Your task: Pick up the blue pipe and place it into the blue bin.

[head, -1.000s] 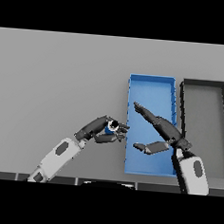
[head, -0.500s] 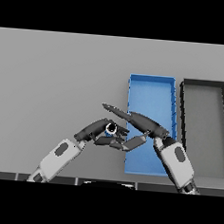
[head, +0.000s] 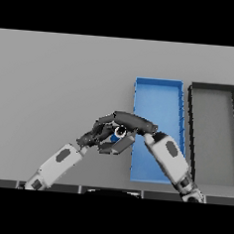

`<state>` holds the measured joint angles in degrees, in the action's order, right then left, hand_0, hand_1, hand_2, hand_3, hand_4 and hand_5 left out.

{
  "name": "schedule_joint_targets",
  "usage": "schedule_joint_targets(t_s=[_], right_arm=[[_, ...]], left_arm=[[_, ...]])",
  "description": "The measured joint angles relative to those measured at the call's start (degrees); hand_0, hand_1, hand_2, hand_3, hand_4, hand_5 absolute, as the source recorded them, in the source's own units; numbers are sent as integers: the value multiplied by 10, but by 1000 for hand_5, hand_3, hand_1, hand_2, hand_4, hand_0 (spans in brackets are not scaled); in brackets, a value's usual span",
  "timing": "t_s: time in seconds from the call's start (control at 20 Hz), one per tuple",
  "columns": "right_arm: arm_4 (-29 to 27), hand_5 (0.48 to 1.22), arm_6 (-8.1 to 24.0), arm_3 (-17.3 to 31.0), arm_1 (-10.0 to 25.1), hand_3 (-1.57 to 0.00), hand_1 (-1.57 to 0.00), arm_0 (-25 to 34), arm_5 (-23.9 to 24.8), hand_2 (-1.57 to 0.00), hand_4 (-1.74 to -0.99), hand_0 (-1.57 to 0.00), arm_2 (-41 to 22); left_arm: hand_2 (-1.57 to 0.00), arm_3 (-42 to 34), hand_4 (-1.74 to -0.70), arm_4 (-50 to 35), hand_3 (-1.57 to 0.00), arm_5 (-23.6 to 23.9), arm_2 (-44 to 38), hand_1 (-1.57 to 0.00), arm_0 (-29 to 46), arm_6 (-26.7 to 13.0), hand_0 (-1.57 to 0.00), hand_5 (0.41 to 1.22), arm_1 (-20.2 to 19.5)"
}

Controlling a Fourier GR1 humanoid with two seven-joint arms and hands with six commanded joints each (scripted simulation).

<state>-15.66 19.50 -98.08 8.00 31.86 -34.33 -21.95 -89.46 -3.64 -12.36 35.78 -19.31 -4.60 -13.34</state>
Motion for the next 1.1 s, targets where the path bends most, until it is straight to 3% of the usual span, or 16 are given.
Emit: schedule_joint_targets(t_s=[0.1,0.2,0.25,0.35,0.4,0.55,0.6,0.65,0.75,0.9,1.0,1.1], right_arm=[[-32,666,1,8,-3,-957,-1124,3,-11,-1145,-1562,-1134,-2],[-62,826,34,11,-13,-1178,-1285,4,-7,-1298,-1495,-1291,-10],[-75,905,34,9,-11,-1257,-1342,-4,-7,-1353,-1469,-1347,-8],[-66,1019,4,11,-20,-1370,-1425,-8,4,-1431,-1441,-1428,-10],[-36,1059,-34,12,-14,-1410,-1454,-4,-1,-1459,-1447,-1456,-12],[-12,1138,-42,4,-2,-1489,-1511,-4,-9,-1514,-1470,-1512,-21],[-13,1155,-62,3,-1,-1505,-1523,-13,-10,-1525,-1475,-1524,-21],[-13,1168,-68,3,-2,-1518,-1533,-19,-5,-1534,-1480,-1533,-21],[-30,1187,-50,6,-7,-1537,-1546,-16,4,-1548,-1487,-1547,-16],[-26,1204,-10,-2,-19,-1554,-1558,-15,-3,-1559,-1491,-1559,-14],[-22,1210,-6,-10,-27,-1560,-1563,-20,-12,-1563,-1493,-1563,-7],[-15,1214,-23,-10,-36,-1564,-1566,-21,-19,-1566,-1495,-1566,-1]], left_arm=[[-969,0,-1607,10,-939,17,-10,-1017,9,22,-1063,1221,12],[-1115,7,-1655,-8,-1166,19,-19,-1217,11,53,-1246,1221,25],[-1186,13,-1673,-23,-1247,18,-28,-1287,10,59,-1311,1221,34],[-1310,13,-1697,-37,-1364,11,-34,-1390,17,80,-1404,1221,38],[-1348,9,-1706,-41,-1405,10,-35,-1426,17,80,-1438,1221,39],[-1401,12,-1723,-47,-1486,14,-35,-1497,16,79,-1503,1221,37],[-1388,5,-1727,-48,-1503,15,-33,-1512,17,65,-1516,1221,34],[-1221,4,-1648,-48,-1333,13,-33,-1354,19,63,-1435,1221,31],[-781,5,-1415,-14,-853,11,-29,-866,12,90,-925,1221,16],[-399,6,-1143,21,-436,-18,-14,-443,4,103,-473,1187,-3],[-255,7,-1041,36,-279,-23,-14,-283,2,114,-303,1020,-6],[-163,17,-968,40,-178,-18,-19,-181,-2,96,-193,849,-11]])
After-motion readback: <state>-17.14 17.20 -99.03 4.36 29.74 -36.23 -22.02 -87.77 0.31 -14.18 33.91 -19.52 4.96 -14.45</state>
